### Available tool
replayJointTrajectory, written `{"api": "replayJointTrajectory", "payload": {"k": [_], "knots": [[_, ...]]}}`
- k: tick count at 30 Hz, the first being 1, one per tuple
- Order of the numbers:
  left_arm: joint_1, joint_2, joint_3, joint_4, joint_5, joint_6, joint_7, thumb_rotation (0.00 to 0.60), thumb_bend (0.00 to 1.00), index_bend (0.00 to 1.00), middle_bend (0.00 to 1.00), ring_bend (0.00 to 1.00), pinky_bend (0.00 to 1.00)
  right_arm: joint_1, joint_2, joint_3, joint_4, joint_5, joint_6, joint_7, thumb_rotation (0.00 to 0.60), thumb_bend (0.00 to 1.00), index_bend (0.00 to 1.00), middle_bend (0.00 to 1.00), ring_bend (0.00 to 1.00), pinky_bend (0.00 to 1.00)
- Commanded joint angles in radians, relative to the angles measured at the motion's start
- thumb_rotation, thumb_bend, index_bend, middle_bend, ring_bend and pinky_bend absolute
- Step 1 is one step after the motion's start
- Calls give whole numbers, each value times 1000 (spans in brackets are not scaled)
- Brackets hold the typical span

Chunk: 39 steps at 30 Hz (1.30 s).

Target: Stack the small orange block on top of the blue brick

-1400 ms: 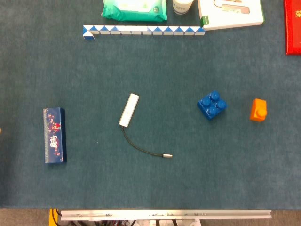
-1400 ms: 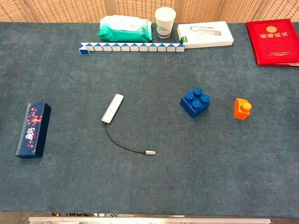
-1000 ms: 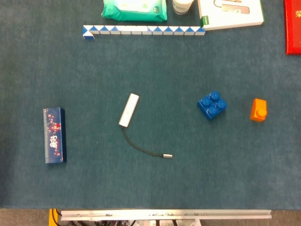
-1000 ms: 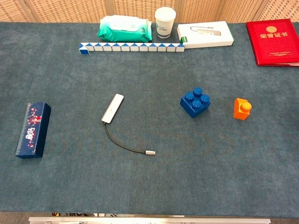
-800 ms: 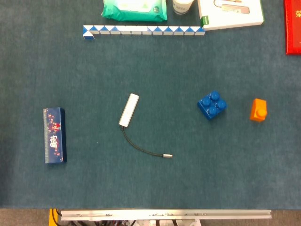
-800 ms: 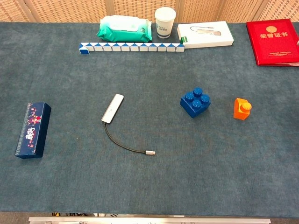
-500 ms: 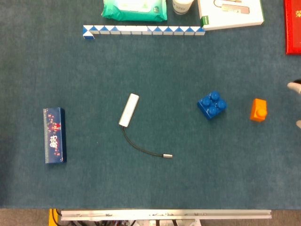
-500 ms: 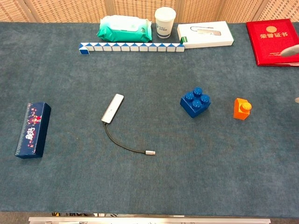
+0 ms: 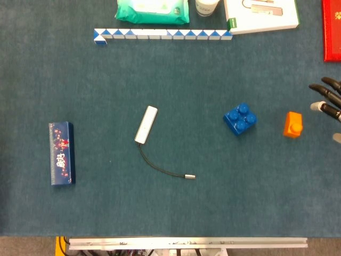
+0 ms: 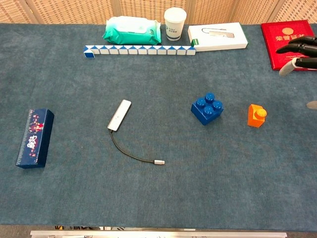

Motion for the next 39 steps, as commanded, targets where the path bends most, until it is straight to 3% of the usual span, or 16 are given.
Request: {"api": "replayJointTrajectory", "payload": {"k": [1, 9, 21, 39], "knots": [[-8, -4, -5, 10, -20, -22, -2, 600, 49, 385, 372, 292, 449, 33, 34, -14, -16, 4, -69, -31, 600, 108, 343, 121, 62, 221], [-19, -9, -16, 37, -64, -63, -19, 600, 49, 385, 380, 292, 449, 79, 32, -20, -14, 68, -209, -90, 600, 120, 343, 111, 41, 216], [-25, -2, -20, 44, -93, -92, -44, 600, 49, 385, 385, 292, 449, 137, -70, -35, 77, 66, -256, -80, 600, 120, 343, 98, 17, 216], [-26, -4, -25, 50, -117, -89, -23, 600, 49, 385, 392, 294, 449, 214, -131, -72, 117, 68, -333, -78, 600, 120, 360, 92, 16, 216]]}}
